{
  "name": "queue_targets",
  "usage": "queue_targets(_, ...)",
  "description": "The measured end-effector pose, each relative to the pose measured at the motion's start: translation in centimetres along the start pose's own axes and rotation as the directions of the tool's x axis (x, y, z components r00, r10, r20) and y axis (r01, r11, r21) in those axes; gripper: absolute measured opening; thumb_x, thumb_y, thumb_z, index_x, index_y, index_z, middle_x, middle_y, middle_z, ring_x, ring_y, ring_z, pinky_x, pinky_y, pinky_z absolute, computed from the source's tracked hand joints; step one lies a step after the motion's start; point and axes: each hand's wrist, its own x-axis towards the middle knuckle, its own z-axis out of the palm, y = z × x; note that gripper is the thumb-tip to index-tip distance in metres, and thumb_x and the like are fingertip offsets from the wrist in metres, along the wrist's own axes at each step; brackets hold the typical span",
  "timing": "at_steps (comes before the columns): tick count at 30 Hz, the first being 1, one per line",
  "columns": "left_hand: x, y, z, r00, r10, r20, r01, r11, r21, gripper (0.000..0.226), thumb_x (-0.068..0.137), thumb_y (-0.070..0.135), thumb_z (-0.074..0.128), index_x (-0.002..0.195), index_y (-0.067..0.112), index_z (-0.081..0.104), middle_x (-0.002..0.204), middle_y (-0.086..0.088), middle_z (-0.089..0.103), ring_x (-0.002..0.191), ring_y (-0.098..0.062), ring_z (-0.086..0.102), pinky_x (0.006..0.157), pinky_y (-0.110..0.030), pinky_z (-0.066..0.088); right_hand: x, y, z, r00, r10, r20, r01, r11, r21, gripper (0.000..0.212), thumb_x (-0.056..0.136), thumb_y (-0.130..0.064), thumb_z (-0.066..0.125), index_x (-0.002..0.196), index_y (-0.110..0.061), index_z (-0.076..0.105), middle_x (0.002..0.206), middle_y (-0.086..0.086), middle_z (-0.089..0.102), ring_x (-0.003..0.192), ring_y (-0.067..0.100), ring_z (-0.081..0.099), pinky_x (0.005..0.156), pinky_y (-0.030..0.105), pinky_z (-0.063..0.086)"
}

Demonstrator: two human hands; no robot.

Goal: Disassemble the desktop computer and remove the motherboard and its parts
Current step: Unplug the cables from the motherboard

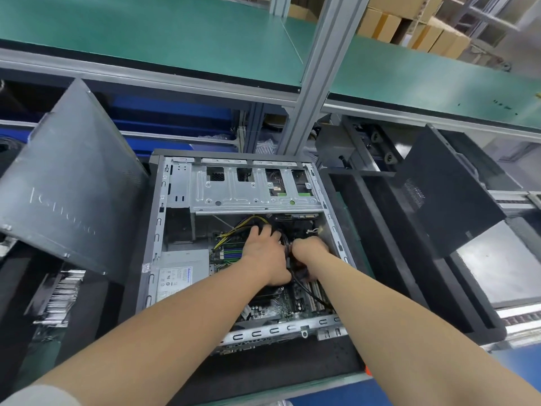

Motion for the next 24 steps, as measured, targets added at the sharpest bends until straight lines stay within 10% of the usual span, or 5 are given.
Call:
queue_targets(12, -0.1, 0.2, -0.4, 0.999, -0.029, 0.02, 0.029, 1.0, -0.009, 0.074, 0.084, 0.059, 0.053, 0.146, 0.017, 0.054, 0.152, -0.008, 0.042, 0.143, -0.035, 0.024, 0.113, -0.053, 0.021, 1.6, -0.3, 1.3, 0.984, 0.094, -0.15, -0.109, 0.99, -0.091, 0.038, 0.095, -0.024, 0.05, 0.124, -0.002, 0.061, 0.124, 0.012, 0.068, 0.091, 0.023, 0.06, 0.074, 0.026, 0.045)
queue_targets(24, -0.3, 0.0, -0.9, 0.997, -0.034, 0.074, 0.037, 0.999, -0.032, 0.07, 0.087, 0.055, 0.054, 0.148, 0.021, 0.049, 0.156, -0.006, 0.038, 0.143, -0.032, 0.023, 0.112, -0.052, 0.022, 1.8, 0.6, 2.6, 0.906, 0.055, -0.421, 0.038, 0.977, 0.209, 0.044, 0.096, -0.027, 0.055, 0.123, 0.007, 0.062, 0.127, 0.028, 0.065, 0.113, 0.044, 0.064, 0.095, 0.042, 0.053)
